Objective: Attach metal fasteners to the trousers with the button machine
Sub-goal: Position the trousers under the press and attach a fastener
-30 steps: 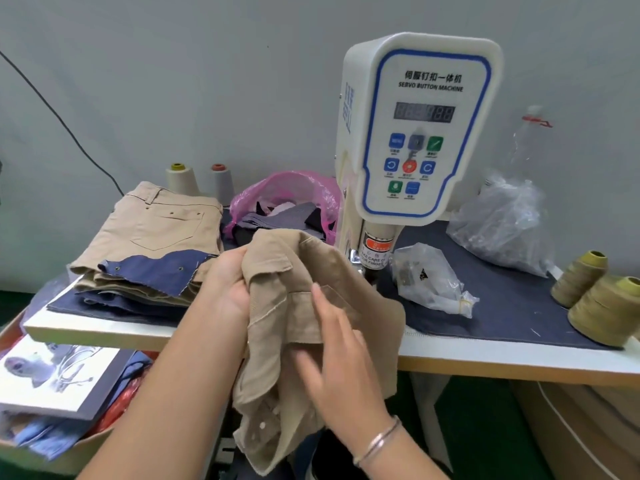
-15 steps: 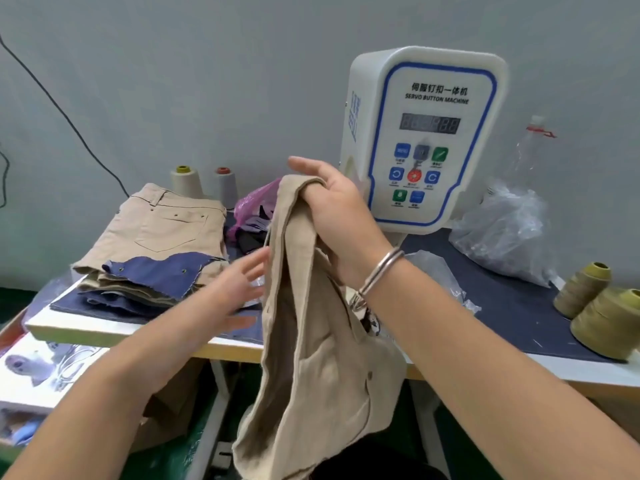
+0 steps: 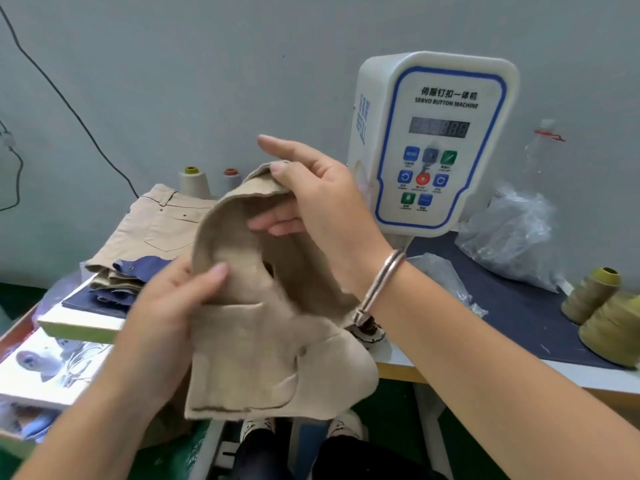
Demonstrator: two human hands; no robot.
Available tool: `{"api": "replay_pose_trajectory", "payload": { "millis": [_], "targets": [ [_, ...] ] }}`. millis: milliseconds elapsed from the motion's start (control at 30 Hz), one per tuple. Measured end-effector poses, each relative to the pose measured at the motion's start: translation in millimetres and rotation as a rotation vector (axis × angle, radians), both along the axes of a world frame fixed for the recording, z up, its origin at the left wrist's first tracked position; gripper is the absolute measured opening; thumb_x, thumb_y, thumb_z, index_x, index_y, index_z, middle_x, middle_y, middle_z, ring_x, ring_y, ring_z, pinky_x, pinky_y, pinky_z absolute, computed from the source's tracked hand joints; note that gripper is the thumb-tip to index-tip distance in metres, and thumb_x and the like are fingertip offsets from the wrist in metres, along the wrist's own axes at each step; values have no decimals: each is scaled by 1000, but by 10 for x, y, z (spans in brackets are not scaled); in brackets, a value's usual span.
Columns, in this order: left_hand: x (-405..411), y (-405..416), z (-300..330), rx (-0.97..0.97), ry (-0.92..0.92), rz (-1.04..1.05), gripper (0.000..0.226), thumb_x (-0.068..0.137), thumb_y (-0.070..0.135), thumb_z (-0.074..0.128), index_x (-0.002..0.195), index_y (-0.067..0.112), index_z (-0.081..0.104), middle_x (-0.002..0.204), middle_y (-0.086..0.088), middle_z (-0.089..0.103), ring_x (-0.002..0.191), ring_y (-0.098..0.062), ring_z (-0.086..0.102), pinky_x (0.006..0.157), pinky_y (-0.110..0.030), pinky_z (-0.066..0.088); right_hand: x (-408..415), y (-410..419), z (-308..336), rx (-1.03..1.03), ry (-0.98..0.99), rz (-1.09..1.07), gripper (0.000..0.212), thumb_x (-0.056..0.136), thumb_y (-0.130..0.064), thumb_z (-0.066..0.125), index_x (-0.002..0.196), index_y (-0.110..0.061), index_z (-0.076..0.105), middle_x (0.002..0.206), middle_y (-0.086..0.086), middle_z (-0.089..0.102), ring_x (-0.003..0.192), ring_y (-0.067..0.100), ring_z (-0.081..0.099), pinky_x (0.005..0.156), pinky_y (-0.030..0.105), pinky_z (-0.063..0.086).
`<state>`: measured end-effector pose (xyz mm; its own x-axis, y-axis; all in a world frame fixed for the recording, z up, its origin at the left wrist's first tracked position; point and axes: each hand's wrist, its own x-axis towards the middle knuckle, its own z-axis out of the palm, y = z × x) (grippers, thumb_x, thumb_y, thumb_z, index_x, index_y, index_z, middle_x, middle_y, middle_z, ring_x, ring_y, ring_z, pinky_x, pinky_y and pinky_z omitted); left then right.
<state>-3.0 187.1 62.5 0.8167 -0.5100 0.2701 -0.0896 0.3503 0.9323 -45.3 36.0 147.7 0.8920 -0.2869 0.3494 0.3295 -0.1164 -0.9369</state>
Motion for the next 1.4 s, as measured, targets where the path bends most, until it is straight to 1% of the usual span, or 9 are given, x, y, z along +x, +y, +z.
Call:
{"api": "replay_pose_trajectory", "payload": {
  "millis": [200,400,567,800,900,1033,1200,1267,1400],
  "targets": [
    [398,272,395,-9,100,-148,32,90,-2,24,83,1,56,68,-10,63,79,-20,65,78,-19,48,-261,-133,-78,-679,94,-137,41,91,-50,51,77,-15,67,50,-3,60,43,3,53,55,24,50],
    [387,27,785,-127,60,-395,17,58,18,49,60,13,64,55,-5,57,51,-15,60,57,-15,51,-403,-299,-128,-862,198,-209,42,80,-57,61,73,-16,66,53,-7,47,52,3,43,49,16,33],
    [537,-85,848,11,96,-476,18,53,19,63,68,8,63,59,-7,55,54,-17,57,58,-18,49,-394,-231,-287,-641,89,-174,17,86,-23,65,74,-11,67,93,-3,56,81,2,52,74,14,42],
    [788,-90,727,631,-147,-410,47,35,34,84,80,21,78,86,1,75,73,-10,70,56,-14,52,-451,-377,-473,758,159,288,19,65,-16,57,65,-11,76,73,7,71,66,15,69,62,20,55],
    [808,-144,646,960,-270,-657,60,18,69,85,69,37,76,76,16,72,70,0,67,57,-10,48,-495,-553,-602,684,236,0,43,85,-12,49,49,-15,71,50,-3,62,47,3,61,47,12,47],
    [870,-317,410,1159,-333,-815,40,53,46,82,81,19,71,84,-2,69,80,-18,63,77,-28,45,-698,-841,-872,243,370,-109,31,103,-8,31,108,1,60,23,-10,39,31,-11,45,53,9,41],
    [898,-587,41,985,-185,-873,41,82,23,68,115,-1,60,116,-17,66,111,-31,62,99,-39,48,-889,-1065,-1154,195,686,195,20,91,-22,58,87,-19,77,103,7,73,80,3,70,73,13,52],
    [880,-703,-96,948,-141,-915,43,87,21,65,122,-3,55,121,-18,64,113,-30,61,101,-42,47,-950,-1189,-1291,-55,776,229,38,67,-26,77,105,-18,73,111,6,71,104,21,67,89,31,53],
    [836,-893,-316,854,-3,-876,42,84,25,68,116,1,57,112,-7,69,106,-20,65,85,-27,53,-886,-1380,-1460,407,589,70,25,72,-16,75,97,-17,77,107,15,71,95,25,70,74,32,57]
  ]
}}
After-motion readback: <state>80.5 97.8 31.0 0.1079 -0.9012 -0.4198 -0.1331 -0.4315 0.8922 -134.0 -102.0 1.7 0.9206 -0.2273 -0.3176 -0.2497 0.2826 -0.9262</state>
